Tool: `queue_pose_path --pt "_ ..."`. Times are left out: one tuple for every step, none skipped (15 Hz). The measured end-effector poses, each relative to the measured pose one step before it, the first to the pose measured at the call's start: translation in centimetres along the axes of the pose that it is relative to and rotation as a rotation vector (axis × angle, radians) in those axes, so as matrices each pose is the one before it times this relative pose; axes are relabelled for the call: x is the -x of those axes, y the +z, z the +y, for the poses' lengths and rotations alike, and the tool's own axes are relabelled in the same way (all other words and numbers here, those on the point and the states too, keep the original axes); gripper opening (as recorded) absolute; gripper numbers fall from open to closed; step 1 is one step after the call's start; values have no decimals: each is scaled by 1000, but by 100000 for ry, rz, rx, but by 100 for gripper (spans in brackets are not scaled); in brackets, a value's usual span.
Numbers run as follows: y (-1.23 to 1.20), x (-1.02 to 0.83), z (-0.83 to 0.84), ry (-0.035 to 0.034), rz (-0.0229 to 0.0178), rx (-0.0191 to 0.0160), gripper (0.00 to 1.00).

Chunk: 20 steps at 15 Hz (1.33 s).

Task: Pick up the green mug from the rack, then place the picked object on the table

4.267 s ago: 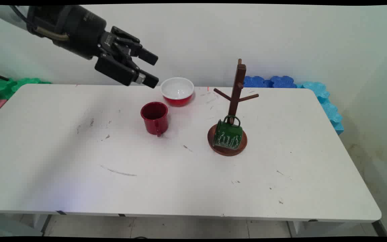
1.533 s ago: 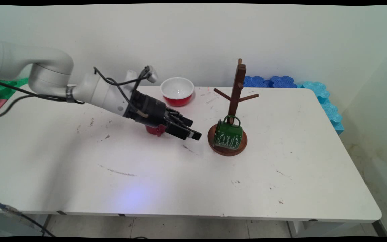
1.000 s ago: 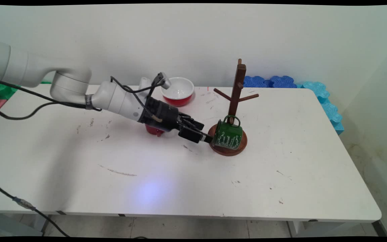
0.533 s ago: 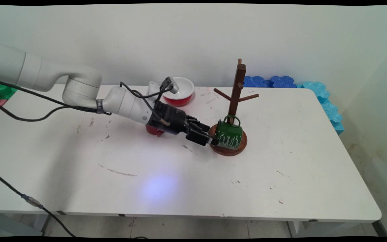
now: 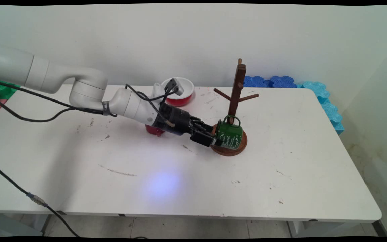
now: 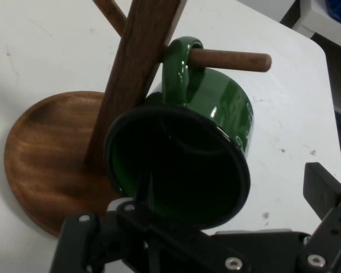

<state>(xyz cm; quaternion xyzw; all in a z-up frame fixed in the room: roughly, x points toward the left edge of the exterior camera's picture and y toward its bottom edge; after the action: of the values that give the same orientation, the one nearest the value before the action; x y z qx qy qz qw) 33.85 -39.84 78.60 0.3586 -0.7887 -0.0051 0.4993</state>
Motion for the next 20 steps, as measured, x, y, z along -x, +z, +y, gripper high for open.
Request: queue_pose_path --pt "138 10 -16 79 25 -144 100" --pt "149 10 -15 78 23 -154 100" --pt "102 18 -8 20 19 -134 100" --pt "66 10 -9 7 17 -83 100" --pt "109 -1 8 9 23 -74 100" --pt "107 -3 10 -36 66 -101 100" --pt "49 6 1 -32 35 -85 100" --pt "78 -15 15 -69 90 -87 100" --pt "50 -12 10 -26 54 -45 100" --pt "65 -18 17 -124 102 -90 100" --pt "61 -22 18 -177 144 -106 0" --pt "62 -33 24 -179 123 -78 0" --pt "39 -29 27 -138 106 -73 0" --pt "31 -20 33 -186 101 -71 0" --pt "37 -31 23 -150 72 -75 0" --pt "29 -6 22 -126 5 -49 0" --pt "6 -14 30 -65 49 3 0" --pt "18 -32 28 -94 47 -57 0" --pt "77 -63 33 -49 -15 103 0" --pt "-40 4 54 -166 92 -110 0"
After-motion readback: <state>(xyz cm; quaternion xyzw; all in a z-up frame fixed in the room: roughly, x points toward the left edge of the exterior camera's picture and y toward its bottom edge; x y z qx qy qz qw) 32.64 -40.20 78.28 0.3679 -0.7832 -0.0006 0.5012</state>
